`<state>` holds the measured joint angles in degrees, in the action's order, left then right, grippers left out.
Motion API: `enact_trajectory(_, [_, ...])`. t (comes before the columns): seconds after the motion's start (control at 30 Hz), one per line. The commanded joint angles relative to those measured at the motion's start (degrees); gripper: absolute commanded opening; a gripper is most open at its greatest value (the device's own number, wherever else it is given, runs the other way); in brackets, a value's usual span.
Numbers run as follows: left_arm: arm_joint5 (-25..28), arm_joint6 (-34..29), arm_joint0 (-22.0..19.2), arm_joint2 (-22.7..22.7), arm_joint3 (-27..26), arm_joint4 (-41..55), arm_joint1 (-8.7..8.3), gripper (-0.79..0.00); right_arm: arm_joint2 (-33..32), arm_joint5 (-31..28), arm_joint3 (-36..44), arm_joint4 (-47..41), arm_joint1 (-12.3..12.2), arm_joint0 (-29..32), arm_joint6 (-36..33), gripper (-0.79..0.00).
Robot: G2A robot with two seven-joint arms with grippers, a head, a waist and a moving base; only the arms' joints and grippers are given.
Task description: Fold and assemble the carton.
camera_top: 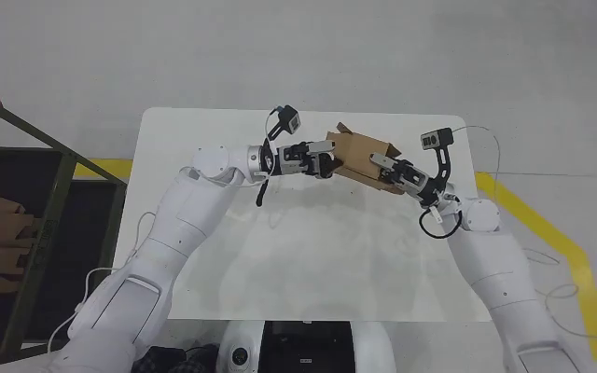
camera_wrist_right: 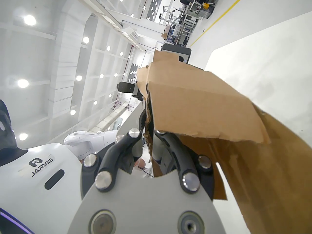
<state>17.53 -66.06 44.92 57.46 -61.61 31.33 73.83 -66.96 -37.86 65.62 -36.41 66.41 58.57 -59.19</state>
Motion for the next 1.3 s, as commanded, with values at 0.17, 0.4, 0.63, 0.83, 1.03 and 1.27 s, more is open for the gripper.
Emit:
enact_trajectory(0.17, [0.24,-0.47,-0.36,-0.22,0.24,0.24,0.19,0.000,0.32,0.46,-0.12,-0.32,0.16,0.15,-0.92,-0.785])
enact_trajectory(0.4, [0.27,-0.94,-0.30,0.29,0.21,-0.15,0.04,0.000,0.01,0.75,-0.49,-0.92,0.17,0.00,-2.41,-0.785])
enact_trajectory(0.63, [0.06,-1.19,-0.16,1.17,-0.44,-1.03,-0.29,0.000,-0.50,1.45,-0.62,-0.94,0.00,-0.02,-4.62,-0.785])
enact_trajectory(0.83, [-0.22,-1.19,0.12,1.47,-1.37,-1.52,-0.44,0.000,-0.83,1.71,-0.41,-1.64,-0.04,0.32,-5.50,-0.785])
enact_trajectory(1.03, [-0.52,-0.99,0.37,0.95,-2.49,-1.64,-0.33,0.000,-0.69,1.91,0.09,-2.06,0.09,0.56,-5.56,-0.785])
enact_trajectory(1.27, [-0.64,-0.97,0.33,0.73,-2.93,-1.77,-0.26,0.000,-0.50,2.04,-0.04,-2.44,0.27,0.58,-5.54,-0.785])
